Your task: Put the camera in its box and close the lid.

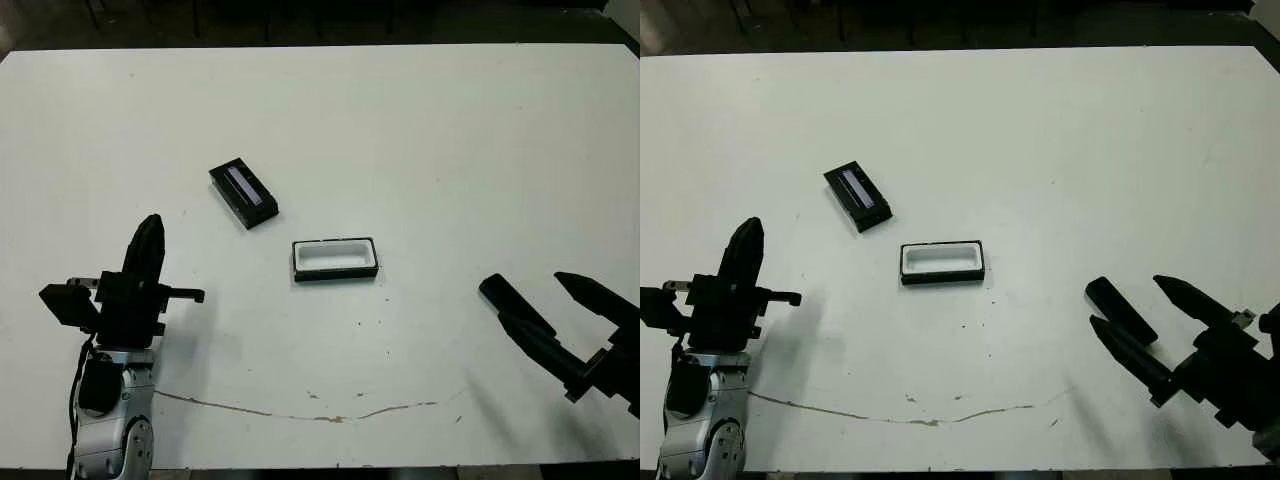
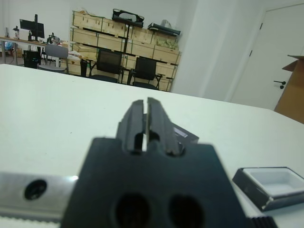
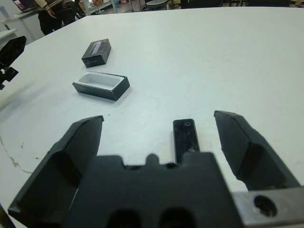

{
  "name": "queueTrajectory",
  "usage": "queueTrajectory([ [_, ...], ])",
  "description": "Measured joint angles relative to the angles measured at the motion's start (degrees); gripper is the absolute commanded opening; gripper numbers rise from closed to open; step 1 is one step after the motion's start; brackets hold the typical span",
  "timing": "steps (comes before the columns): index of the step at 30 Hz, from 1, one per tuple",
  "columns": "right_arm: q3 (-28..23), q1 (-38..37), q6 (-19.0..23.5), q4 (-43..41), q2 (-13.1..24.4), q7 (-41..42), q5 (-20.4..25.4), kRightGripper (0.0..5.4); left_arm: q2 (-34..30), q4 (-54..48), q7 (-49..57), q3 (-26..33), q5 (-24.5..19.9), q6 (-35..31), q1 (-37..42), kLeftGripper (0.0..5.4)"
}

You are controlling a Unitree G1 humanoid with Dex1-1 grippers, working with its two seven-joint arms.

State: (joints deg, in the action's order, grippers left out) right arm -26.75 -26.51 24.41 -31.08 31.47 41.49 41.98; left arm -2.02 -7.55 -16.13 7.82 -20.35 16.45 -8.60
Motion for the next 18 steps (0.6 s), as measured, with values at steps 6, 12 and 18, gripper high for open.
queueTrajectory([
  [6, 0.5, -0.5, 0.2, 0.2, 0.0, -0.8, 0.1, 5.39, 0.0, 0.2, -0.2, 0.2, 0.0, 0.1, 0.0, 0.0],
  [12, 1.0, -0.7, -0.1, 1.4, -0.2, -0.7, -0.2, 5.39, 0.0, 0.3, -0.3, 0.2, 0.0, 0.1, 0.0, 0.0],
  [18, 2.2, -1.0, -0.4, 3.3, -0.4, -0.9, -2.2, 5.39, 0.0, 0.3, -0.2, 0.3, 0.1, 0.1, 0.0, 0.0],
])
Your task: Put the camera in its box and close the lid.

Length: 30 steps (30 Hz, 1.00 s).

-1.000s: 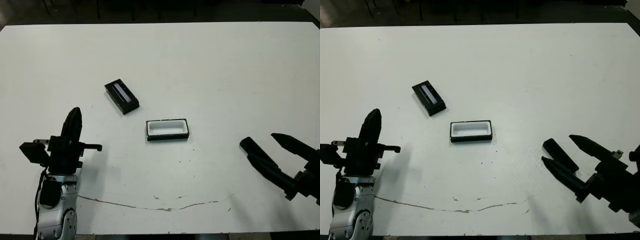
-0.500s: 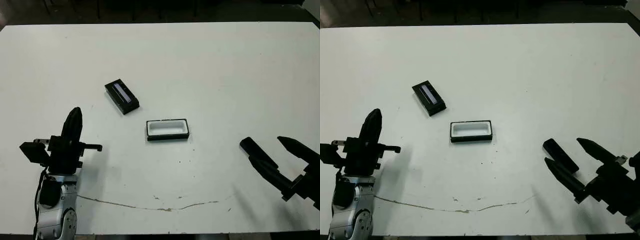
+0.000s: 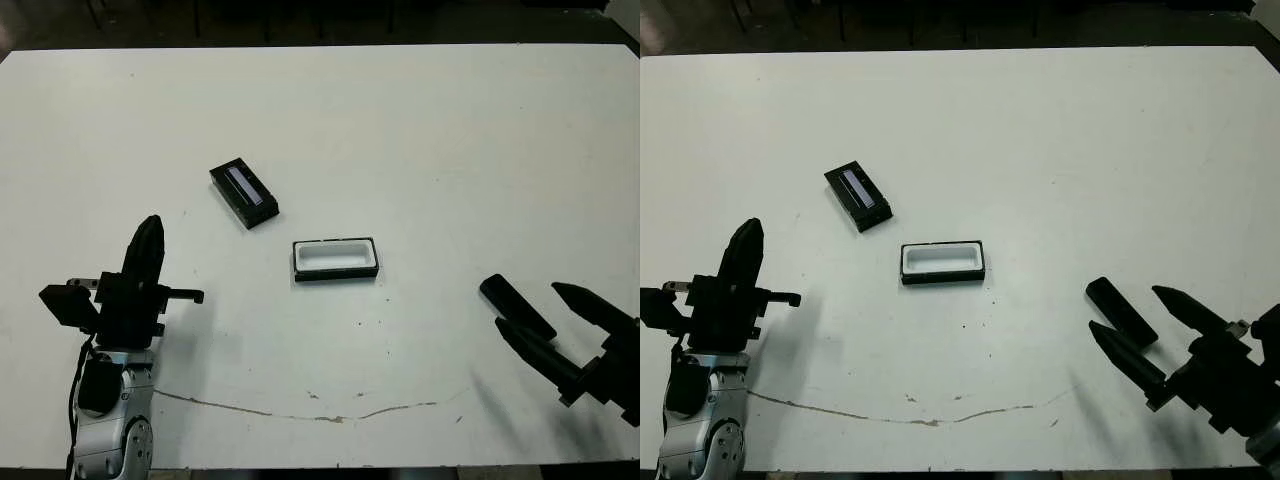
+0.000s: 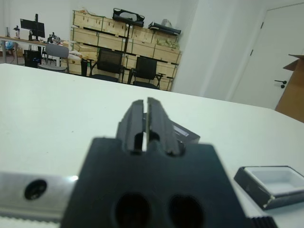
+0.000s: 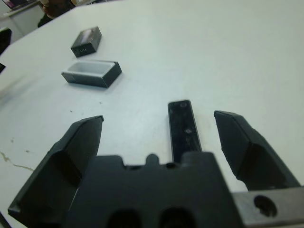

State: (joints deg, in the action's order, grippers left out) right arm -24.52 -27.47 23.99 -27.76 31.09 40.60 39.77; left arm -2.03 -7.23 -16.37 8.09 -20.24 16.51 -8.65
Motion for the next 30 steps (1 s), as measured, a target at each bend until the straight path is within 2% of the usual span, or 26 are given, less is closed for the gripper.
queueTrajectory([
  [4, 0.5, -0.3, -0.4, 1.4, -0.4, 0.0, -0.5, 5.39, 0.0, 0.1, -0.2, 0.2, -0.1, 0.0, 0.0, 0.0],
  [11, 2.1, -0.5, -5.6, 5.6, -2.0, 1.6, -3.9, 5.39, 0.0, 0.1, -0.2, 0.4, 0.0, 0.0, -0.1, 0.0],
  [17, 3.3, -0.2, -6.2, 7.2, -2.6, 1.9, -4.6, 5.39, 0.1, 0.3, -0.1, 0.4, 0.3, 0.3, -0.1, 0.0],
  [19, 3.4, -0.1, -5.3, 6.8, -2.6, 0.9, -4.5, 5.39, 0.1, 0.3, 0.1, 0.4, 0.4, 0.3, -0.1, 0.0],
  [23, 3.3, -0.6, -3.1, 4.5, -2.6, -1.4, -4.4, 4.93, 0.1, 0.4, 0.0, 0.4, 0.8, 0.4, -0.2, 0.0],
  [30, 3.4, -0.7, -3.0, 2.3, -2.6, -2.5, -4.5, 3.64, 0.2, 0.5, 0.0, 0.3, 0.9, 0.5, -0.3, 0.0],
])
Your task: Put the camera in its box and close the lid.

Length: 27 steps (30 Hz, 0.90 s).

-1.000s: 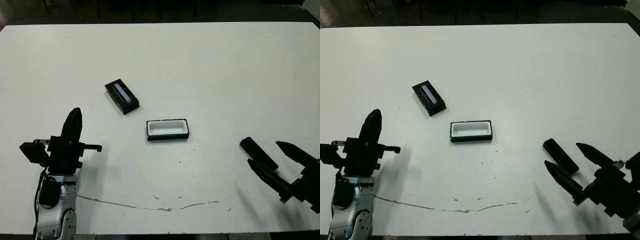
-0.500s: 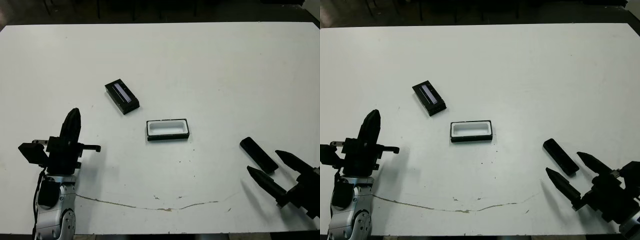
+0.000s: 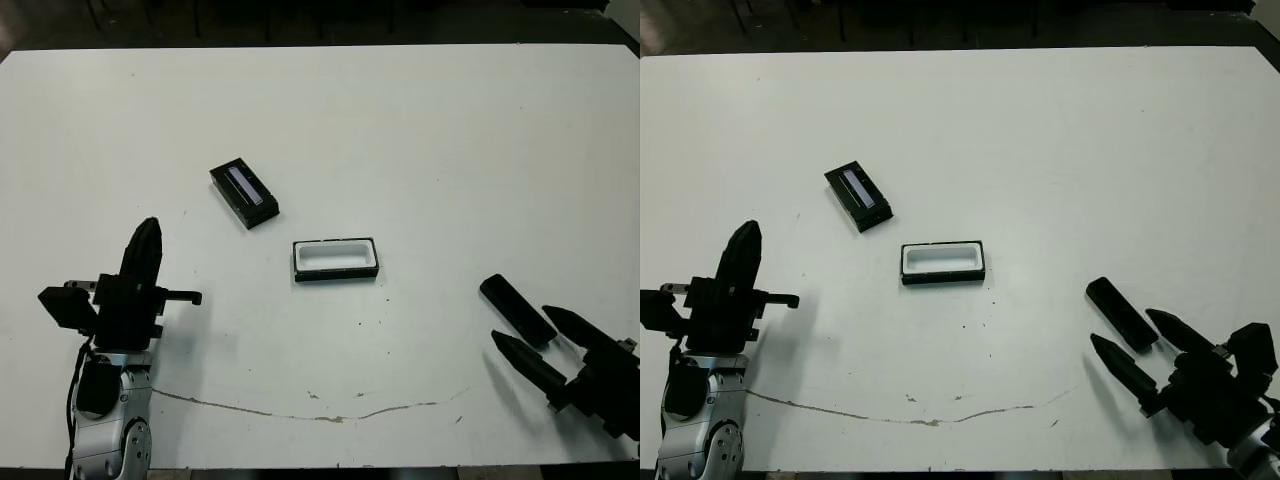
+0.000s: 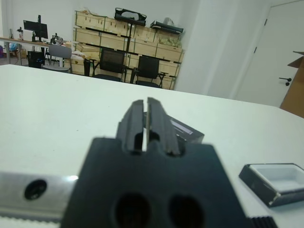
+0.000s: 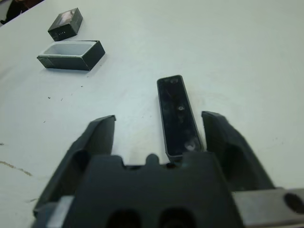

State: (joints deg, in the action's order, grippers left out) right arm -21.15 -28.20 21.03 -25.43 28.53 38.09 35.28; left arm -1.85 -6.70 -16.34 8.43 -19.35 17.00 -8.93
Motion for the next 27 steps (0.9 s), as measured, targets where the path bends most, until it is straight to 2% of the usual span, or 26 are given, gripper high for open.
queueTrajectory([
  [20, 0.0, -0.5, -1.7, 1.7, -1.1, 1.6, -0.2, 0.04, 0.4, 0.0, 0.5, -0.2, 0.3, -0.1, -0.6, 0.0],
  [27, 0.0, -0.6, -0.7, 0.7, -0.9, 1.5, 0.0, 0.02, 0.4, 0.0, 0.5, -0.2, 0.3, 0.6, -0.9, 0.0],
])
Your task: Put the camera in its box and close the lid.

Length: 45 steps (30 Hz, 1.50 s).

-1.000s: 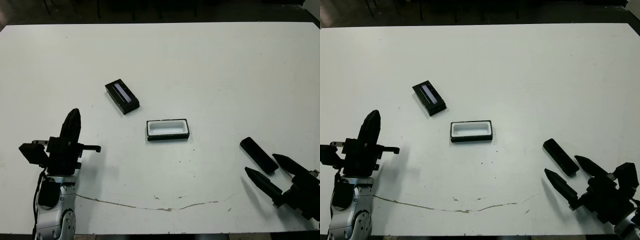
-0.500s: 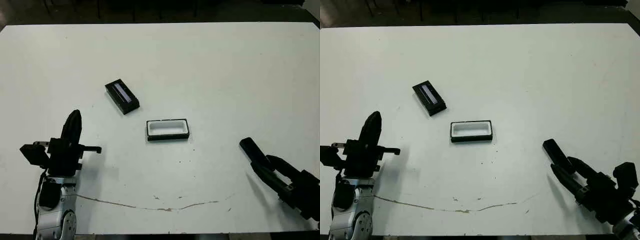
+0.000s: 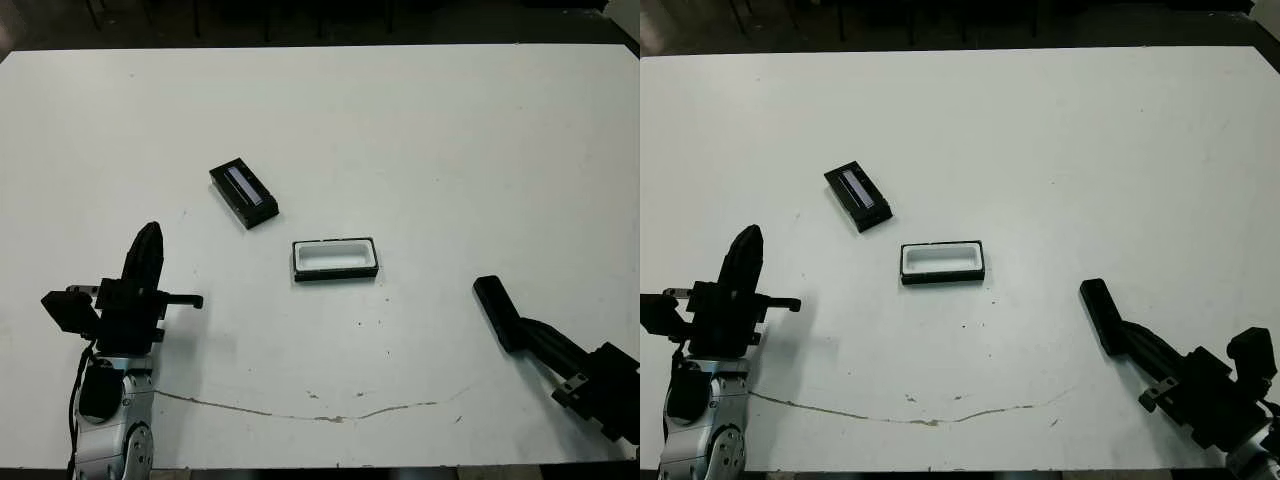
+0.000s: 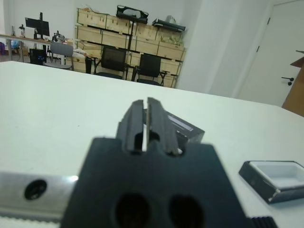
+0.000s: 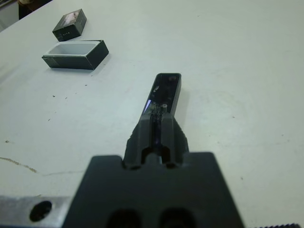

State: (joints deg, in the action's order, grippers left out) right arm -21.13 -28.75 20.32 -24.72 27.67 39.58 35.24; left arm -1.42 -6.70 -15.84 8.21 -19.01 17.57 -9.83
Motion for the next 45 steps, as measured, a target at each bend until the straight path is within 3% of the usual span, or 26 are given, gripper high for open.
queueTrajectory([
  [16, -2.1, 0.8, 0.5, -5.5, -1.2, -5.9, 0.7, 0.02, 0.3, 0.0, 0.0, -0.3, -0.4, -0.1, -0.5, 0.0],
  [22, -6.4, 3.0, -0.5, -11.5, -2.8, -11.3, 5.2, 0.02, 0.3, 0.0, -0.1, -0.5, -0.5, -0.1, -0.5, 0.0],
  [28, -8.4, 2.7, 1.9, -23.3, -4.1, -23.0, 9.9, 0.02, 0.3, -0.1, -0.1, -0.7, -1.1, -0.7, -0.6, 0.0],
  [34, -2.6, -1.9, 6.8, -34.2, -5.6, -36.5, 8.5, 0.59, 0.3, -0.1, 0.2, -0.8, -0.5, -0.8, -0.6, 0.0],
  [40, 9.6, -6.6, 3.4, -35.2, -4.9, -42.0, 3.2, 1.61, 0.4, 0.1, -0.1, -0.8, -0.7, -0.7, -0.7, 0.0],
  [45, 15.6, -7.5, 2.4, -35.3, -4.8, -43.9, -0.5, 2.5, 0.4, 0.2, -0.1, -0.8, -0.8, -0.7, -0.7, 0.0],
])
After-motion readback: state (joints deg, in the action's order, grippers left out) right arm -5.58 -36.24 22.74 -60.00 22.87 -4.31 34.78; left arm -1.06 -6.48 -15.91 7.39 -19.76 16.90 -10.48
